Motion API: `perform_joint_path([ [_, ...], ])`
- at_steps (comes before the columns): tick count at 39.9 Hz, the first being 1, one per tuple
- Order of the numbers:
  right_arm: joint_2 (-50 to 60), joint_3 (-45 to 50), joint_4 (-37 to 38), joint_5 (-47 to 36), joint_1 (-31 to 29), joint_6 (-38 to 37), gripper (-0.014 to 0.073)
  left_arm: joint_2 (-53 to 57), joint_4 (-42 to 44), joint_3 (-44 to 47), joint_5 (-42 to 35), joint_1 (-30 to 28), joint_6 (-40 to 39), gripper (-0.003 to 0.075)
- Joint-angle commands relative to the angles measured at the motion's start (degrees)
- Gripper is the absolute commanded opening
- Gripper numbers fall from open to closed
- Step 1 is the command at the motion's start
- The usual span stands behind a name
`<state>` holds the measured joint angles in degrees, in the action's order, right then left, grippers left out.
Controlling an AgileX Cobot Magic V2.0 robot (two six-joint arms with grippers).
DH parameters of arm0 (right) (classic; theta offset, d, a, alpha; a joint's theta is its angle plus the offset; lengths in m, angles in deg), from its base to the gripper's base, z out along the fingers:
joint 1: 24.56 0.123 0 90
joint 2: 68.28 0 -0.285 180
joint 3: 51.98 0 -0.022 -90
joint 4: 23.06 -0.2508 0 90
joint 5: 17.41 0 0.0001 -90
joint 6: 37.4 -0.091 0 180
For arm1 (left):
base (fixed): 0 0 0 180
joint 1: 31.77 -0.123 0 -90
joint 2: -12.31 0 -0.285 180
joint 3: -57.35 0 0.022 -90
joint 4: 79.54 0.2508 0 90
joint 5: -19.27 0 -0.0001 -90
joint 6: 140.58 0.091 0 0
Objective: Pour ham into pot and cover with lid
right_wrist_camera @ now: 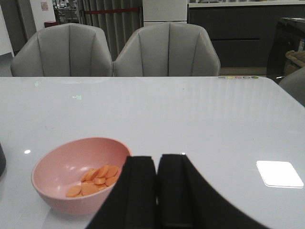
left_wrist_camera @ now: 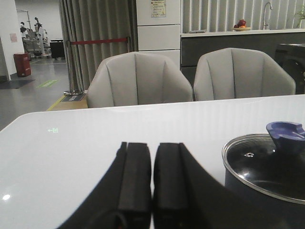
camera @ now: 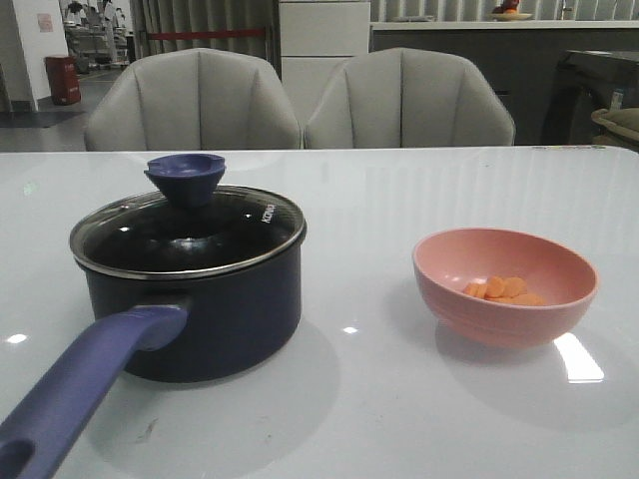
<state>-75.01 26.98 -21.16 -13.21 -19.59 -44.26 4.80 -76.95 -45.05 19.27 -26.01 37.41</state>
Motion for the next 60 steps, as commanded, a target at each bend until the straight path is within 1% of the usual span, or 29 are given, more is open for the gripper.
perform_joint_path([
  [1, 0.6, 0.3, 0.2, -4.6, 0.0, 0.2, 0.0142, 1.2, -0.4, 1.8, -4.4, -0.2, -0.3, 0.0113],
  [30, 0.6, 0.3, 0.2, -4.6, 0.0, 0.2, 0.0142, 1.2, -0.4, 1.8, -4.5, -0.2, -0.3, 0.0113],
  [32, 0.6, 0.3, 0.2, -4.6, 0.0, 0.2, 0.0142, 1.2, -0.4, 1.7, -6.5, -0.2, -0.3, 0.0113],
  [38, 0.6, 0.3, 0.2, -4.6, 0.0, 0.2, 0.0142, 1.2, -2.0, 1.2, -16.3, -0.2, -0.3, 0.0113],
  [41, 0.6, 0.3, 0.2, -4.6, 0.0, 0.2, 0.0142, 1.1, -3.3, -1.2, -16.8, -0.2, -0.3, 0.0113],
  [43, 0.6, 0.3, 0.2, -4.6, 0.0, 0.2, 0.0142, 0.6, -3.5, -3.8, -15.6, -0.2, -0.3, 0.0113],
  [45, 0.6, 0.3, 0.2, -4.6, 0.0, 0.2, 0.0142, -0.3, -3.5, -7.1, -12.8, -0.2, -0.3, 0.0113],
  [47, 0.6, 0.3, 0.2, -4.6, 0.0, 0.2, 0.0142, -1.9, -3.5, -10.9, -8.4, -0.2, -0.3, 0.0113],
  [52, 0.6, 0.3, 0.2, -4.6, 0.0, 0.2, 0.0142, -7.5, -3.4, -21.5, 6.1, -0.2, -0.3, 0.0113],
  [57, 0.6, 0.3, 0.2, -4.6, 0.0, 0.2, 0.0142, -12.7, -4.0, -28.9, 19.1, -0.2, -0.3, 0.0113],
  [60, 0.6, 0.3, 0.2, -4.6, 0.0, 0.2, 0.0142, -14.7, -4.0, -30.4, 22.5, -0.2, -0.3, 0.0113],
])
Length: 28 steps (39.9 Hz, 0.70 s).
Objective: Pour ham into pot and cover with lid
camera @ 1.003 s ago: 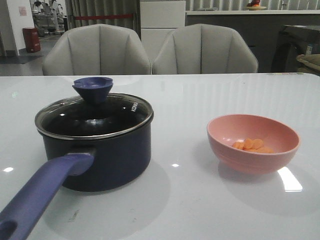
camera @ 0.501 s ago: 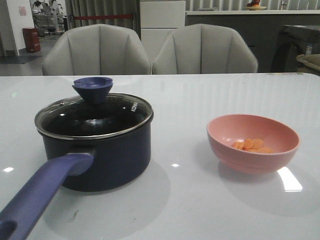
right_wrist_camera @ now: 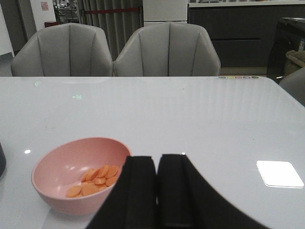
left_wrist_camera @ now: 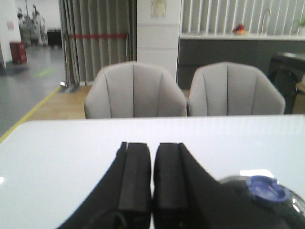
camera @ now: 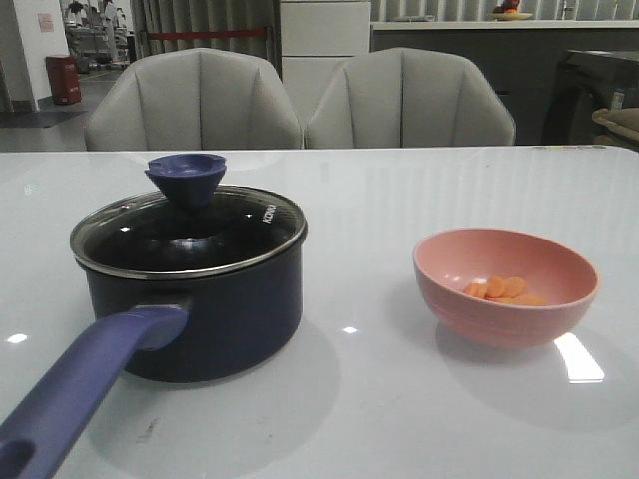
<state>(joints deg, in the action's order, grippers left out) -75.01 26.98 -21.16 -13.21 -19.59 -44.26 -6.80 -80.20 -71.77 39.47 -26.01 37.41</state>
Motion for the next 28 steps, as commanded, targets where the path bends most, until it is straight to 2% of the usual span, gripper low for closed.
perform_joint_path([
  [1, 0.6, 0.3, 0.2, -4.6, 0.0, 0.2, 0.0142, -3.5, -0.7, -3.7, 2.2, -0.2, -0.3, 0.0113],
  [15, 0.6, 0.3, 0.2, -4.6, 0.0, 0.2, 0.0142, -8.6, 0.0, -3.1, 1.9, -0.2, -0.3, 0.0118],
  [18, 0.6, 0.3, 0.2, -4.6, 0.0, 0.2, 0.0142, -9.6, 0.7, -3.1, 1.9, -0.2, -0.3, 0.0139],
  [22, 0.6, 0.3, 0.2, -4.6, 0.0, 0.2, 0.0142, -10.7, 0.7, -3.1, 2.0, -0.2, -0.3, 0.0235],
  [28, 0.6, 0.3, 0.2, -4.6, 0.0, 0.2, 0.0142, -12.3, 0.7, -3.1, 2.1, -0.2, -0.3, 0.0507],
])
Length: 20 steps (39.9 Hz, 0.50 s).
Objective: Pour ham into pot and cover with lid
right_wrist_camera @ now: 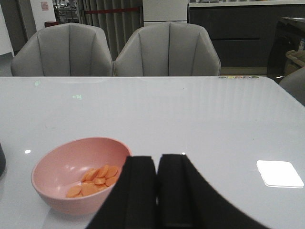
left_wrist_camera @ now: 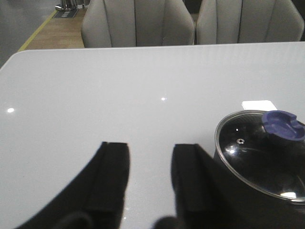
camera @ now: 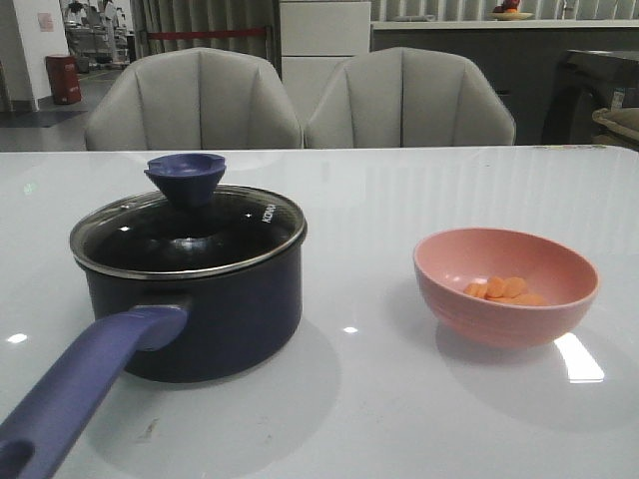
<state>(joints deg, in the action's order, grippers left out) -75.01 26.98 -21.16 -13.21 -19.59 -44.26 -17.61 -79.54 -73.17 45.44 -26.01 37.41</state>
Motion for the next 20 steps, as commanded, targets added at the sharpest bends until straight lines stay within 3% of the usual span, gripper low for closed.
perform_joint_path([
  [1, 0.6, 0.3, 0.2, -4.6, 0.0, 0.2, 0.0142, -1.8, 0.0, -1.7, -3.9, -0.2, -0.3, 0.054],
  [5, 0.6, 0.3, 0.2, -4.6, 0.0, 0.2, 0.0142, -2.7, 0.0, -1.7, -3.9, -0.2, -0.3, 0.0614],
  [14, 0.6, 0.3, 0.2, -4.6, 0.0, 0.2, 0.0142, -4.7, -5.7, -0.2, -5.4, -0.2, -0.3, 0.0606],
  [20, 0.6, 0.3, 0.2, -4.6, 0.0, 0.2, 0.0142, -8.4, -5.9, -7.3, 1.5, -0.2, -0.3, 0.0606],
])
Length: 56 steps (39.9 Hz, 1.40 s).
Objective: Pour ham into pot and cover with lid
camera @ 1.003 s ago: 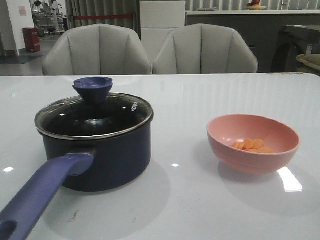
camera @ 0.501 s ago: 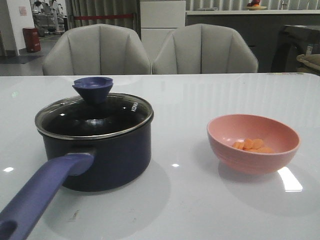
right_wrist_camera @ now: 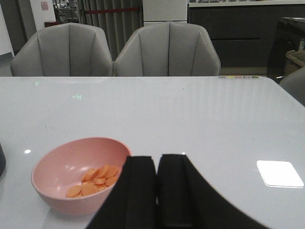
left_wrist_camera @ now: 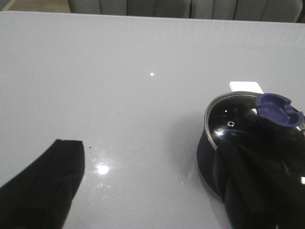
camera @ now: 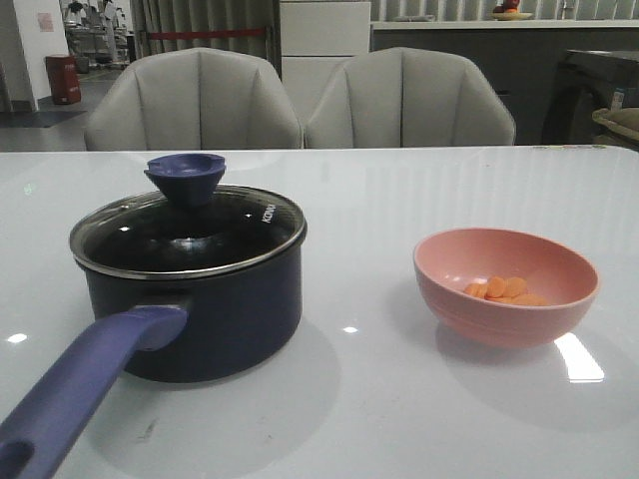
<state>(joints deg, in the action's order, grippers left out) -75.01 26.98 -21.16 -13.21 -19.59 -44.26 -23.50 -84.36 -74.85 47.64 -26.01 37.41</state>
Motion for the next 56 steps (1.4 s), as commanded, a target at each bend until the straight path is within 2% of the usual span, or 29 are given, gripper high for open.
perform_joint_path([
  [1, 0.6, 0.3, 0.2, -4.6, 0.0, 0.2, 0.0142, -3.4, -1.0, -7.0, 0.8, -0.2, -0.3, 0.0606],
  [8, 0.6, 0.3, 0.2, -4.6, 0.0, 0.2, 0.0142, -14.1, -2.2, -18.9, 14.8, -0.2, -0.3, 0.0606],
  [19, 0.6, 0.3, 0.2, -4.6, 0.0, 0.2, 0.0142, -31.2, -6.5, -31.7, 23.8, 1.4, -0.3, 0.0606],
  [26, 0.6, 0.3, 0.2, -4.6, 0.0, 0.2, 0.0142, -38.4, -5.1, -36.9, 24.3, 8.8, -4.2, 0.0606],
  [33, 0.6, 0.3, 0.2, -4.6, 0.0, 0.2, 0.0142, -45.4, 7.1, -41.9, 24.7, 19.3, -14.6, 0.0606],
  [38, 0.6, 0.3, 0.2, -4.2, 0.0, 0.2, 0.0142, -50.6, 11.7, -45.7, 25.2, 25.2, -19.3, 0.0606],
  [45, 0.6, 0.3, 0.2, -4.2, 0.2, 0.2, 0.0142, -57.8, 11.7, -52.6, 26.7, 28.7, -20.4, 0.0606],
  [56, 0.6, 0.3, 0.2, -4.2, 0.2, 0.2, 0.0142, -67.8, 12.1, -60.3, 32.0, 29.0, -23.3, 0.0606],
])
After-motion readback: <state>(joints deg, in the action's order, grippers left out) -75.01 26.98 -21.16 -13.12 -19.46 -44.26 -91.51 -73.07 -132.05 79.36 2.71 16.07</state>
